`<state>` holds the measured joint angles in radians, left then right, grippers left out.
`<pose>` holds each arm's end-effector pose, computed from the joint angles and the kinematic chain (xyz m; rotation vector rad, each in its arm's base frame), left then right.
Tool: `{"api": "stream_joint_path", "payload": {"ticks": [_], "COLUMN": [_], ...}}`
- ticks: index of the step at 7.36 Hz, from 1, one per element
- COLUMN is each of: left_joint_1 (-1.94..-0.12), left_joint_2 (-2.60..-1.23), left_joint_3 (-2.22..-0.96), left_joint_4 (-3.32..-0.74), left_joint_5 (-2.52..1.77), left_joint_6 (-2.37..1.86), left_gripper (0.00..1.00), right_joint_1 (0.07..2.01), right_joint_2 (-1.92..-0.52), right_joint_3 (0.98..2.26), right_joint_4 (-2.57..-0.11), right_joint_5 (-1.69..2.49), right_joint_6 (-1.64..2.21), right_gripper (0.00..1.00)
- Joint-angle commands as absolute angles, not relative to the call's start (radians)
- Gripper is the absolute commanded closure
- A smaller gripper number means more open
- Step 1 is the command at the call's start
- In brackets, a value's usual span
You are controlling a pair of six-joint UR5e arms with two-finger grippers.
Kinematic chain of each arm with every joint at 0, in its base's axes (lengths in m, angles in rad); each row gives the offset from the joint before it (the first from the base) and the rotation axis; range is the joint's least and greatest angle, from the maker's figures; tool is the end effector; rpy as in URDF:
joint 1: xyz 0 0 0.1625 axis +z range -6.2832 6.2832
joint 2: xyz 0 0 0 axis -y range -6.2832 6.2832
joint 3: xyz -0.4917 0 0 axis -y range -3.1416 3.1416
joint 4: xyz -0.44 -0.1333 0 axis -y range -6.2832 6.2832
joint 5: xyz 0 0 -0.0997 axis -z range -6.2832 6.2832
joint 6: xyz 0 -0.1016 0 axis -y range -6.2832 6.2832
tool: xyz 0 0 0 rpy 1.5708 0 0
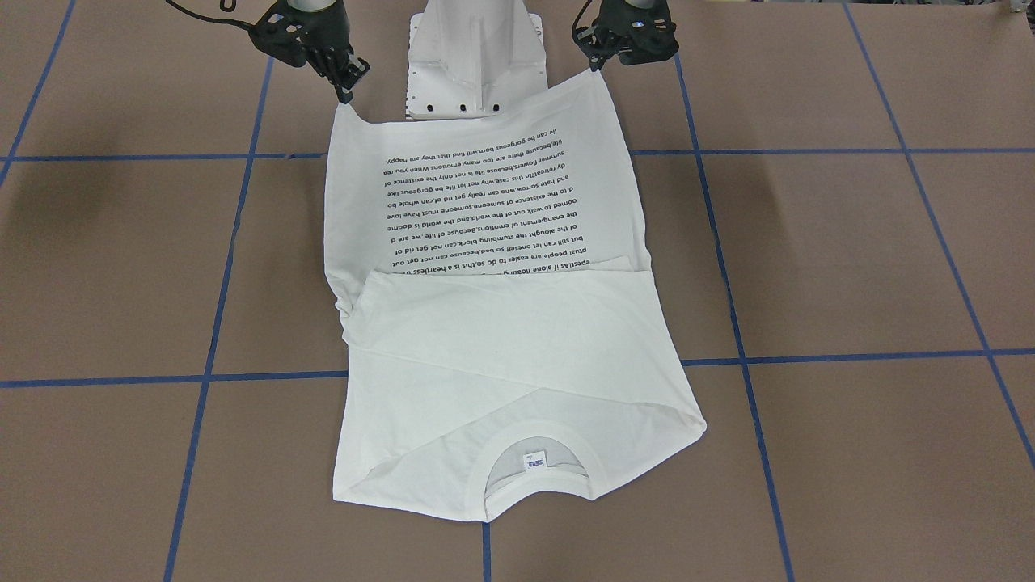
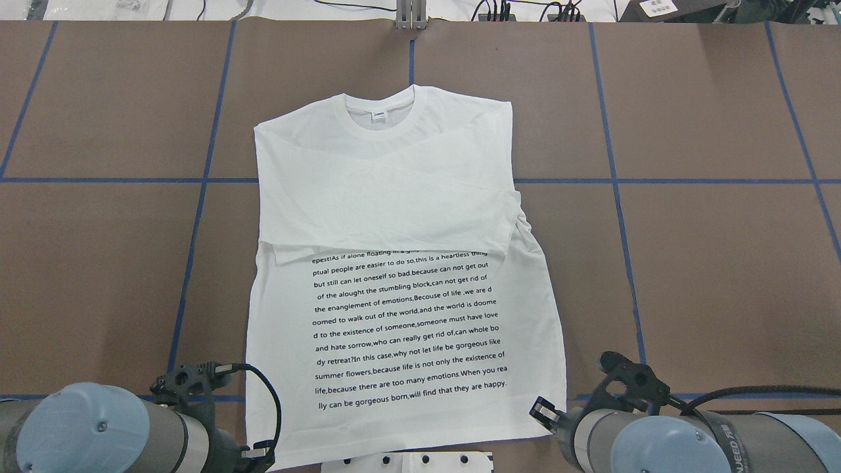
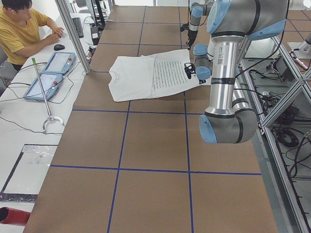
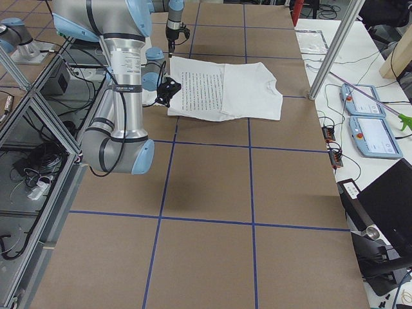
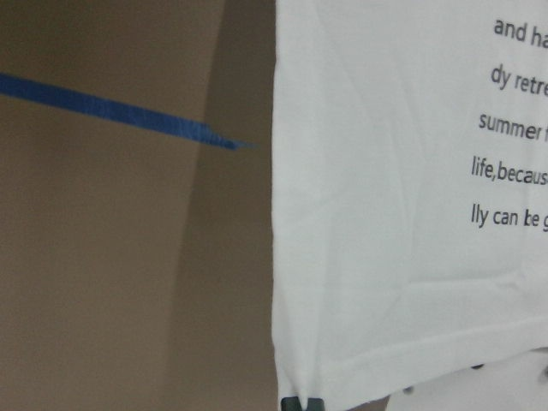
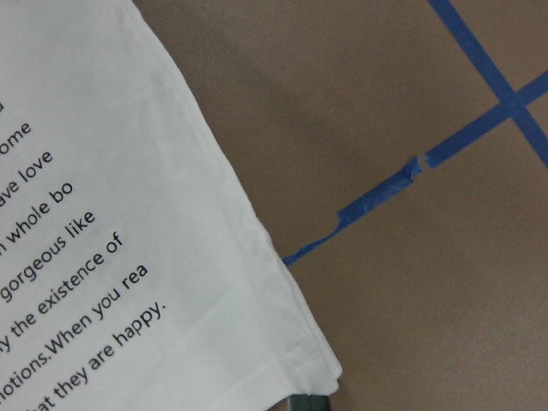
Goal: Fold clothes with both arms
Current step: 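Grasp both hem corners nearest the robot with both grippers, then lift the hem with both grippers and fold it toward the collar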
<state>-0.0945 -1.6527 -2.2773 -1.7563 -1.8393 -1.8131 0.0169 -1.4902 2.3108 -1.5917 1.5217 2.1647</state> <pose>0.4753 -0.1519 0.3131 -0.3179 0.9476 -0.1776 -0.4794 -0.1464 0.3299 -0.1859 -0.7922 0.5970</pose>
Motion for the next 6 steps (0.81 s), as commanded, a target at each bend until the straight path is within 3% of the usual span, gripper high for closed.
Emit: {"api": "stream_joint_path", "payload": {"ticks": [1, 3, 4, 6], "left_joint_1": [-0.119, -0.227, -0.277, -0.415], "left_joint_2": [-1.654, -1.657, -1.66, -1.771], "left_joint_3": [-2.327, -2.38, -2.376, -2.267], "left_joint_4": [-1.718, -1.661, -1.663, -1.66], "left_joint_5": [-1.839, -1.841, -1.839, -1.835], "left_joint_6": [-1.81, -1.755, -1.72, -1.547], "left_gripper": [1.0, 1.0, 1.0, 1.0], "right_joint_1": [0.047, 0.054, 0.078, 0.28], "right_joint_2": [-1.5, -1.499, -1.493, -1.294], "right_joint_3": [2.382, 2.477, 2.467, 2.302], "right_joint_4": [-1.594, -1.693, -1.692, -1.697], "right_joint_5": [1.526, 1.54, 1.545, 1.616], "right_joint_6": [2.163, 2.163, 2.149, 1.917], "right_gripper": [1.0, 1.0, 1.0, 1.0]}}
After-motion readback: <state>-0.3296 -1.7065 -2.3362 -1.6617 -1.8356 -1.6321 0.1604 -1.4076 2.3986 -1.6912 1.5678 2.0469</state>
